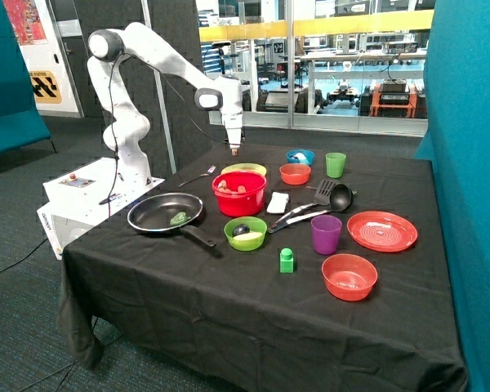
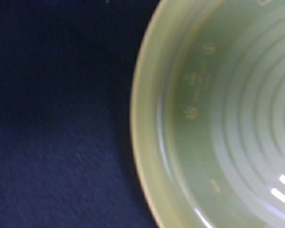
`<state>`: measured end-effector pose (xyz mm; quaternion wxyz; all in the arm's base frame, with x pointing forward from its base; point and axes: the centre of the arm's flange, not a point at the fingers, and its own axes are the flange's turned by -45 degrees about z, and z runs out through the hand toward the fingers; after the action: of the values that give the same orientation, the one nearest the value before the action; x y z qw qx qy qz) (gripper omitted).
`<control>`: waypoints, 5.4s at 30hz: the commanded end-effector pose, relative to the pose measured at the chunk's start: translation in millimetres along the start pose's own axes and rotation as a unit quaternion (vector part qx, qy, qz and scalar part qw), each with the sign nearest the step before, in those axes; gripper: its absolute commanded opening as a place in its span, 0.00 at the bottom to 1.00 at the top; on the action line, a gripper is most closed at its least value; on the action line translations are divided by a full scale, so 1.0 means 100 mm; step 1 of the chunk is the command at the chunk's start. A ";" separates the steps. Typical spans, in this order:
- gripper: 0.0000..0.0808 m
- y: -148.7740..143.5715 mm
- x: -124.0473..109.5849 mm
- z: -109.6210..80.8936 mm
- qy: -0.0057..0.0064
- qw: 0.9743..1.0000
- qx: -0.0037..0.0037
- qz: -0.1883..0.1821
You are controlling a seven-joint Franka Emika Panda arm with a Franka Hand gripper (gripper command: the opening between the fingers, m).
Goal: Hide the teddy bear in the red bowl
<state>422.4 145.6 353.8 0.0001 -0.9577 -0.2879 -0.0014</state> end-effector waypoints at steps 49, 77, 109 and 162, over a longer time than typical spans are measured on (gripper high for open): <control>0.58 -0.30 0.33 0.47 -0.001 1.000 0.000 0.009; 0.54 -0.32 0.34 0.67 -0.001 1.000 0.000 0.011; 0.19 -0.31 0.35 0.73 -0.001 1.000 0.000 0.013; 0.00 -0.26 0.35 0.80 -0.001 1.000 0.000 0.008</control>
<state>434.8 189.8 274.2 -0.0020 -0.9604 -0.2785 -0.0041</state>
